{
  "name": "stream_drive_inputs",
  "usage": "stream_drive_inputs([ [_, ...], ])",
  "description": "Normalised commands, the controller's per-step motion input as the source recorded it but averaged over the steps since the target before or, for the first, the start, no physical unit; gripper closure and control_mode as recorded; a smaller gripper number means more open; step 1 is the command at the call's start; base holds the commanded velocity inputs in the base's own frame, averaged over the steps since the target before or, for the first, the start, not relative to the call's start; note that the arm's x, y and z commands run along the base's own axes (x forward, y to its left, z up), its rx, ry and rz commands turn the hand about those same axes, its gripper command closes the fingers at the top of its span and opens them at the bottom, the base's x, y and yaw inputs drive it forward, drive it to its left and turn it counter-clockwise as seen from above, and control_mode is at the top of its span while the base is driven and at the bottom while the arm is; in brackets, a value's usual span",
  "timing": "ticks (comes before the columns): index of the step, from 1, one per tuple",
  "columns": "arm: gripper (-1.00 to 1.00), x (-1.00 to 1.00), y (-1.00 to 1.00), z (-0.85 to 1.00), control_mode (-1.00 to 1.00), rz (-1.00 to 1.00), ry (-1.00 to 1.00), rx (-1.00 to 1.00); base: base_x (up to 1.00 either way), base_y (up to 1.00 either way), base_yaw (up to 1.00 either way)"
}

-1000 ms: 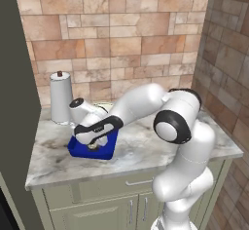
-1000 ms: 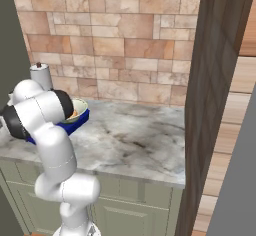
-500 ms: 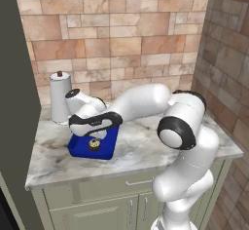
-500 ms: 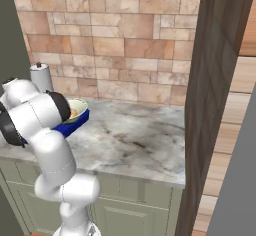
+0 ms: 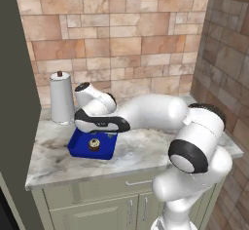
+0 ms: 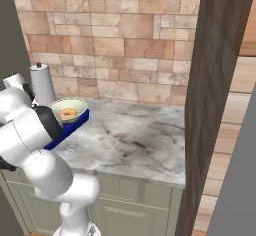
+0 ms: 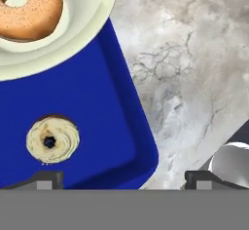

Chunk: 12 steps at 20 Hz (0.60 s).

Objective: Place the bowl with donut and the cupcake onto the tray.

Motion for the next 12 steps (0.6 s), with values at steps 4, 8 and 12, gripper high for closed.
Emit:
stream_drive_inputs([
  [4,-1.0,-0.16,-0.81,0.08,-1.0,0.07,-0.01,0.02,0.0,0.0,0.0],
  [8,-1.0,-0.01,-0.95,-0.03,-1.0,0.0,0.0,0.05,0.0,0.0,0.0],
  [12,-1.0,0.48,-0.88,-0.02,-1.0,0.0,0.08,0.1,0.0,0.0,0.0],
])
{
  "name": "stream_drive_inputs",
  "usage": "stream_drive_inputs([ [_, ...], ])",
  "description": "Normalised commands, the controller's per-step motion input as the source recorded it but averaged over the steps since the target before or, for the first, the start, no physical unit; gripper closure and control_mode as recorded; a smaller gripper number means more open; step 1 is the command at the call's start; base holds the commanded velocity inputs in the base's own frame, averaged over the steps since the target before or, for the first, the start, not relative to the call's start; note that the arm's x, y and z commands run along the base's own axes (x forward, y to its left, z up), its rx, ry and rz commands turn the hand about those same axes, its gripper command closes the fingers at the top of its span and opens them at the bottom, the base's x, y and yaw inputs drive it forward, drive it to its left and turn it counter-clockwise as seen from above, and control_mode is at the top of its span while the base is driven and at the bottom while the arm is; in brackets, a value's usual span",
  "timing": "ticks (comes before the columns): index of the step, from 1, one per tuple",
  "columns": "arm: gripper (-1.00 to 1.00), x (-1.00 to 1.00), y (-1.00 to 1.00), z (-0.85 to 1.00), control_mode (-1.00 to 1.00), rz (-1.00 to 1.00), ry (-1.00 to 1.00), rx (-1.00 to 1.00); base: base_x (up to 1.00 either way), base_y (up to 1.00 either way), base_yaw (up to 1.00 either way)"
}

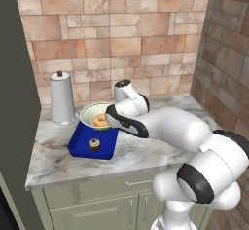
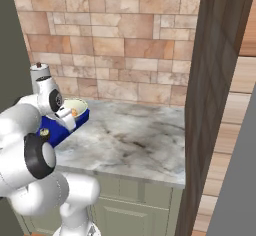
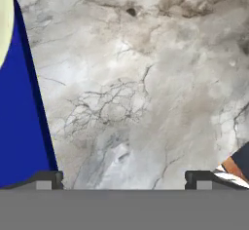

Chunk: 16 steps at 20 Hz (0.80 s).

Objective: Place the bowl with donut and the cupcake onto the tray.

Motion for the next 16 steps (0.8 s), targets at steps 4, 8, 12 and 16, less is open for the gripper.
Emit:
stream_drive_inputs([
  [4,-1.0,0.53,-0.73,0.0,-1.0,0.04,0.05,0.15,0.0,0.0,0.0],
  [8,-1.0,0.55,-0.66,0.0,-1.0,0.03,0.05,0.1,0.0,0.0,0.0],
  [12,-1.0,0.55,-0.5,-0.04,-1.0,0.02,0.05,0.06,0.0,0.0,0.0],
  [16,-1.0,0.48,-0.53,-0.11,-1.0,0.01,0.02,0.06,0.0,0.0,0.0],
])
